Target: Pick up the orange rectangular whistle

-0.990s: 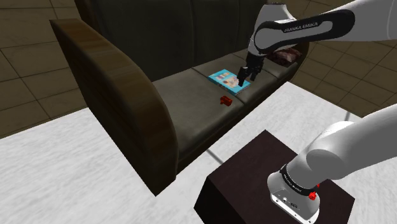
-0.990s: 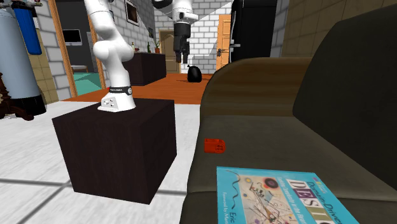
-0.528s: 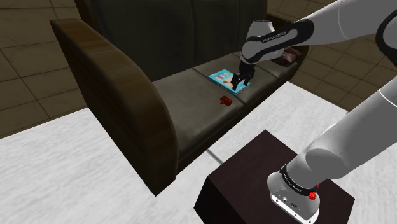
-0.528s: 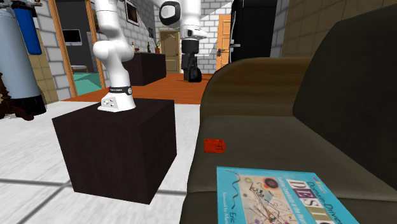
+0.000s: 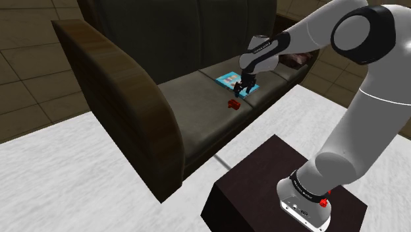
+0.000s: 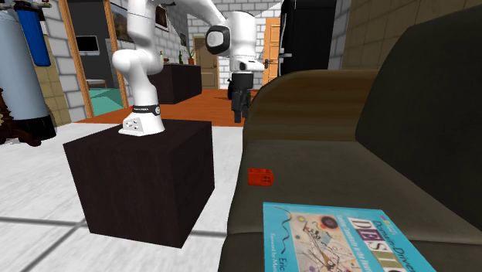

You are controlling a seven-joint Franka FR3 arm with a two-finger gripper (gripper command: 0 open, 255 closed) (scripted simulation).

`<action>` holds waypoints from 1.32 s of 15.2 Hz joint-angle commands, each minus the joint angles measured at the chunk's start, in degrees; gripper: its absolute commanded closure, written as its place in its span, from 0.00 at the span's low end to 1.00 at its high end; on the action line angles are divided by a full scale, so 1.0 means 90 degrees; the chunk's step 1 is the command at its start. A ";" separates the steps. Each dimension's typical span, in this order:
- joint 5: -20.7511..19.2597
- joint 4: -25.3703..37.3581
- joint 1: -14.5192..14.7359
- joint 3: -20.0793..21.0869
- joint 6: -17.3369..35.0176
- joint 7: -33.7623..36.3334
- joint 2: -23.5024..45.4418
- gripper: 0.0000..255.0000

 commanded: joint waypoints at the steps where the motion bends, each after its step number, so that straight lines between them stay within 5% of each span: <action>1: 0.0234 0.0348 -0.0138 0.0030 0.0190 -0.0205 0.0550 0.00; 13: 0.1007 0.2950 -0.0985 0.0432 0.0396 -0.0745 0.3429 0.00; 20: 0.1079 0.3143 -0.1051 0.0518 0.0703 -0.0783 0.3928 0.00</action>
